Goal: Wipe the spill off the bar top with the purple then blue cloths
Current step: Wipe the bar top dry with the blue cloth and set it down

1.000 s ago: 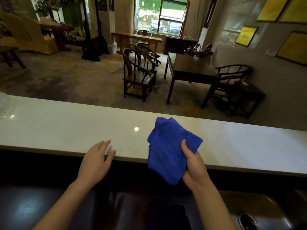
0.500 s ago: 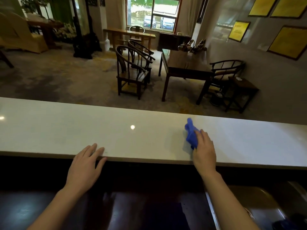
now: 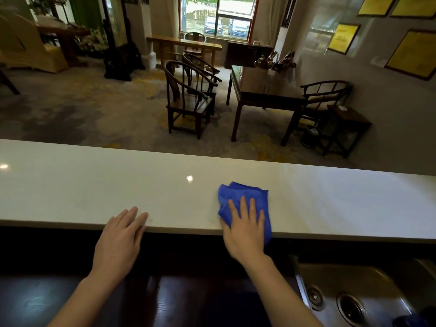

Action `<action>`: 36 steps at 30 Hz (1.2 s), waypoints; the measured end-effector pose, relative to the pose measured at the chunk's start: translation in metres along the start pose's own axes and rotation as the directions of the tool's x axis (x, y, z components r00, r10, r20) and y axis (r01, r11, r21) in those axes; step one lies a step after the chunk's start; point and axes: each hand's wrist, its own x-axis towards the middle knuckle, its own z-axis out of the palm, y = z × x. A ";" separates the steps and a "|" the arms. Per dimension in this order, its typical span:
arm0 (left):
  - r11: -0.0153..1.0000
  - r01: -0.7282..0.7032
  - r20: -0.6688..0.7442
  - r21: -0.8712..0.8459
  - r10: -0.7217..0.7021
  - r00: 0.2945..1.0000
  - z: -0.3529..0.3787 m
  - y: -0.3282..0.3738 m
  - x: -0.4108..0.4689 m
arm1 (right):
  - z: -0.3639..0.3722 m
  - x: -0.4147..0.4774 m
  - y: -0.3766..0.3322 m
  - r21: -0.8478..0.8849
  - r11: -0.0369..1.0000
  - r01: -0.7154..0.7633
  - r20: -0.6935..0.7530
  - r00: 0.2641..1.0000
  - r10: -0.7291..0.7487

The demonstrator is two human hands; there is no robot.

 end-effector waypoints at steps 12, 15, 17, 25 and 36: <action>0.996 0.078 -0.038 -0.053 -0.080 0.996 0.001 0.000 0.000 | 0.027 -0.013 -0.134 0.125 0.909 0.397 0.033 0.914 -0.404; 0.995 0.088 -0.028 -0.036 -0.089 0.996 0.001 0.001 -0.001 | 0.024 -0.008 -0.146 0.132 0.882 0.453 0.071 0.883 -0.465; 0.997 0.077 -0.040 0.001 -0.077 0.996 0.003 0.001 0.000 | 0.021 -0.004 -0.144 0.117 0.877 0.467 0.082 0.875 -0.477; 0.999 0.039 -0.091 0.032 -0.035 0.995 0.008 -0.004 0.000 | 0.008 0.023 -0.114 -0.032 0.929 0.369 0.094 0.926 -0.365; 0.998 0.034 -0.140 0.059 -0.026 0.990 0.006 -0.001 -0.001 | -0.017 0.059 0.014 -0.026 1.000 0.007 0.051 0.999 -0.006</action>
